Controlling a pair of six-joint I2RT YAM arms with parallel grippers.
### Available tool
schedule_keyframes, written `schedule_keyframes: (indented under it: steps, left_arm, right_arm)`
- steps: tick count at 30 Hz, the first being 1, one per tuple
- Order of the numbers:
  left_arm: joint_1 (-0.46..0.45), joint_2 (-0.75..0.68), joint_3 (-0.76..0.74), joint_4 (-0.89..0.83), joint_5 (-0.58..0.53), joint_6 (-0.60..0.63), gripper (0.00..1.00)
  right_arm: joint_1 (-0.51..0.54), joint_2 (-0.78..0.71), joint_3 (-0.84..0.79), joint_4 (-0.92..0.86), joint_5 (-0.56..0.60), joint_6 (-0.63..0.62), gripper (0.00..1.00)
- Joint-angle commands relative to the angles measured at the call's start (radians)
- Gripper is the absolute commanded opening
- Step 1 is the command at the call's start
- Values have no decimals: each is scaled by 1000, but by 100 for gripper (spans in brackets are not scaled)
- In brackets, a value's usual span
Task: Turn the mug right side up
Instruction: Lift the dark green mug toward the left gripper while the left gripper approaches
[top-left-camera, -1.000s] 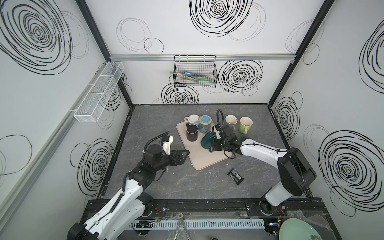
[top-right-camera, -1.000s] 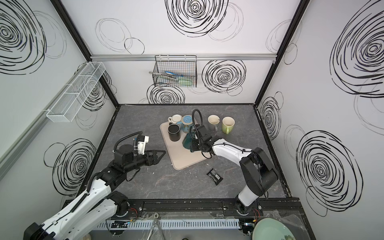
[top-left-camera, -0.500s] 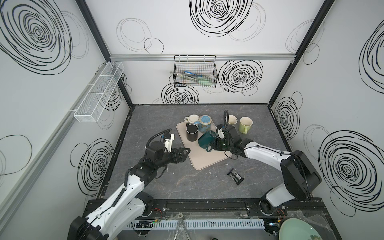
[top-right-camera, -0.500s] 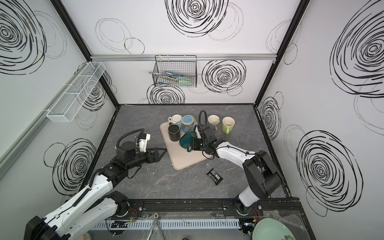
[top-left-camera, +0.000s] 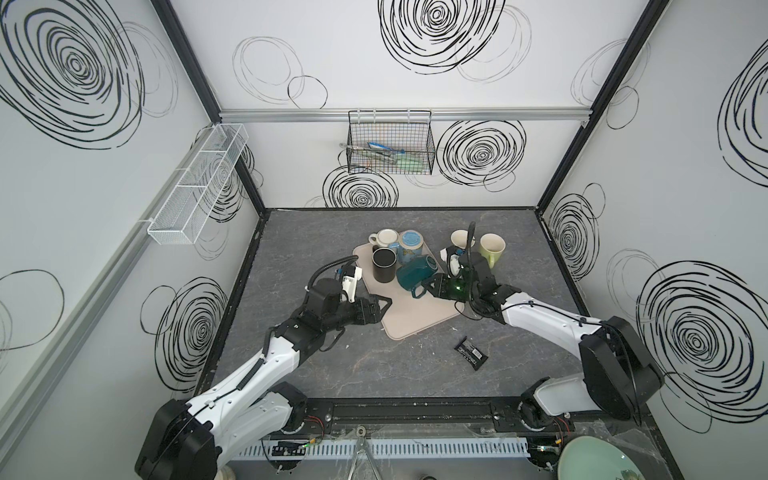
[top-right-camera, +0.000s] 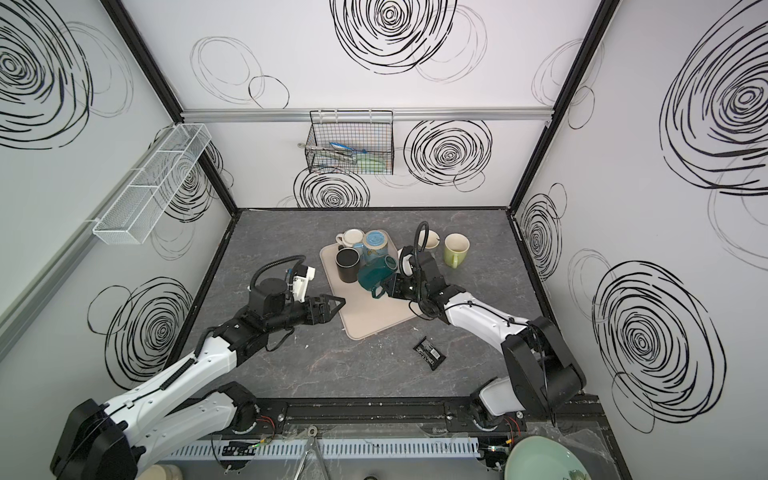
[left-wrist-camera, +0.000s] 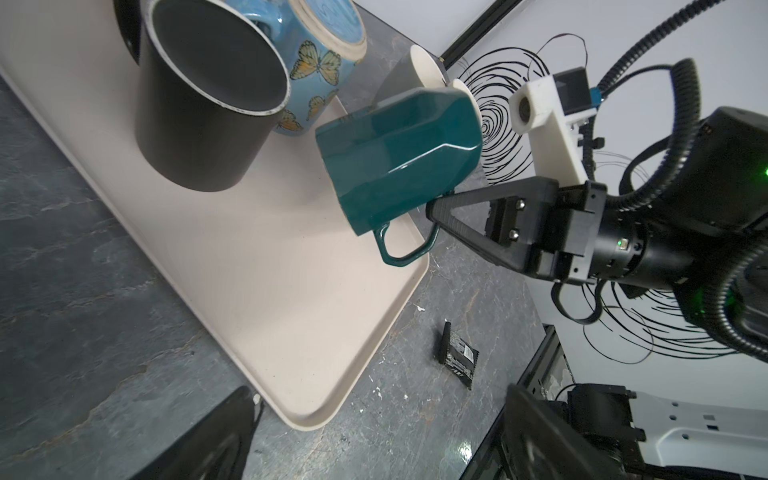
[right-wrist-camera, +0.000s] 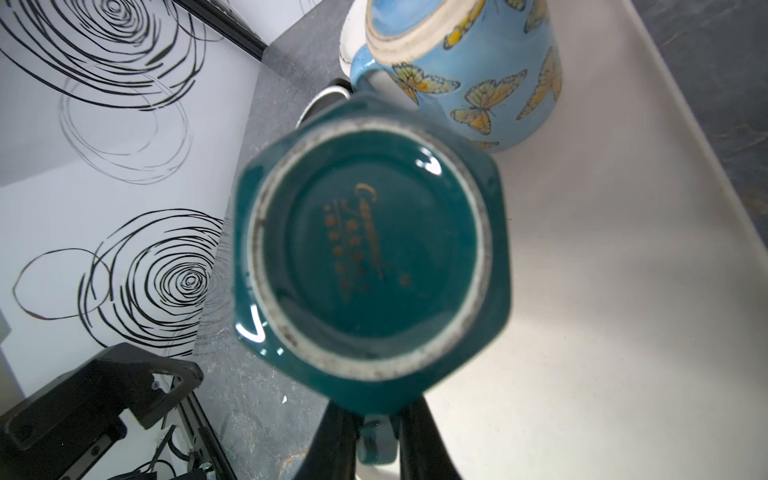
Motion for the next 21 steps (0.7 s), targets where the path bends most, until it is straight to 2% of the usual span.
schedule_keyframes:
  steps: [1,10,21]
  left_arm:
    - [-15,23,49,82,-12,-20,96]
    - [-52,77,77,155,14,-83,96]
    - [-74,122,122,188,22,-100,96]
  right_arm:
    - [-14,-76,-21,215,-62,52,0]
    - [-14,-181,-103,335,-75,96,0]
    - [-15,-269,-180,481,-118,154,0]
